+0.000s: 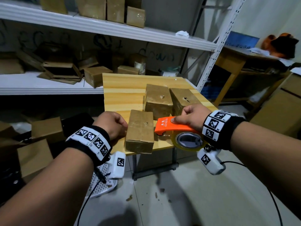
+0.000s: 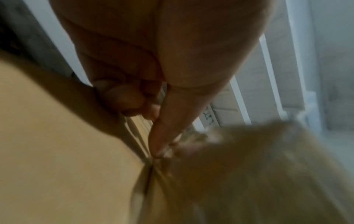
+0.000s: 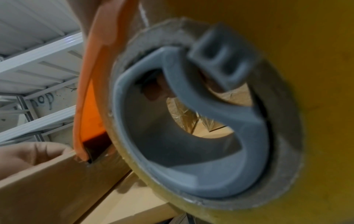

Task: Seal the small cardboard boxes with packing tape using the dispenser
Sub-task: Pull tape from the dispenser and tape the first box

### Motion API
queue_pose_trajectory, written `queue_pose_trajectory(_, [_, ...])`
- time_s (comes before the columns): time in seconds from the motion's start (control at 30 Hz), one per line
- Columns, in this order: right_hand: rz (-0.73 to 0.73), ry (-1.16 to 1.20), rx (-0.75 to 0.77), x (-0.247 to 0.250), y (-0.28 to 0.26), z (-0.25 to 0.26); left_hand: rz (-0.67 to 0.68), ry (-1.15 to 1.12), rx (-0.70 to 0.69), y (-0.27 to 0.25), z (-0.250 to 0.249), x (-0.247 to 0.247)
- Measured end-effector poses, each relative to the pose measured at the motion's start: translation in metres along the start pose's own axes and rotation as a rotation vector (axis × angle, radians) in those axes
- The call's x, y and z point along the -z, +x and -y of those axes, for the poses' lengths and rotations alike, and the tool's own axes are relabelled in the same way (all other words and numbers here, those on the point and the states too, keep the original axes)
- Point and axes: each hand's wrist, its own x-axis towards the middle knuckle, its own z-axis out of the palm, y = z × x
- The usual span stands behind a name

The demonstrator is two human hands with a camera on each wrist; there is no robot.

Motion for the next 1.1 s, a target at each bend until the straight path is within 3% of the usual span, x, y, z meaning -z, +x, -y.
queue_pose_trajectory(0.07, [0.002, -0.017, 0.009, -0.002, 0.0, 0.001, -0.007, 0.008, -0.018, -0.002, -0.001, -0.004])
queue_pose_trajectory(0.23, [0.006, -0.032, 0.01, -0.003, 0.0, 0.001, 0.001, -0.354, 0.103, -0.008, -0.011, -0.007])
queue_pose_trajectory(0.33, [-0.002, -0.025, 0.017, -0.003, -0.001, -0.001, 0.051, -0.171, 0.044, -0.011, -0.015, -0.011])
queue_pose_trajectory(0.43, [-0.009, -0.018, 0.018, -0.003, -0.002, -0.002, -0.01, 0.223, -0.185, -0.019, -0.02, -0.016])
queue_pose_trajectory(0.5, [-0.011, -0.012, 0.006, -0.002, -0.003, -0.004, -0.03, 0.33, -0.281, -0.023, -0.025, -0.02])
queue_pose_trajectory(0.7, [-0.026, 0.035, -0.01, -0.002, -0.006, -0.005, 0.072, 0.585, -0.262, -0.033, -0.029, -0.038])
queue_pose_trajectory(1.1, [-0.001, -0.045, 0.025, 0.009, -0.019, -0.013, -0.054, 0.491, -0.195, -0.035, -0.029, -0.039])
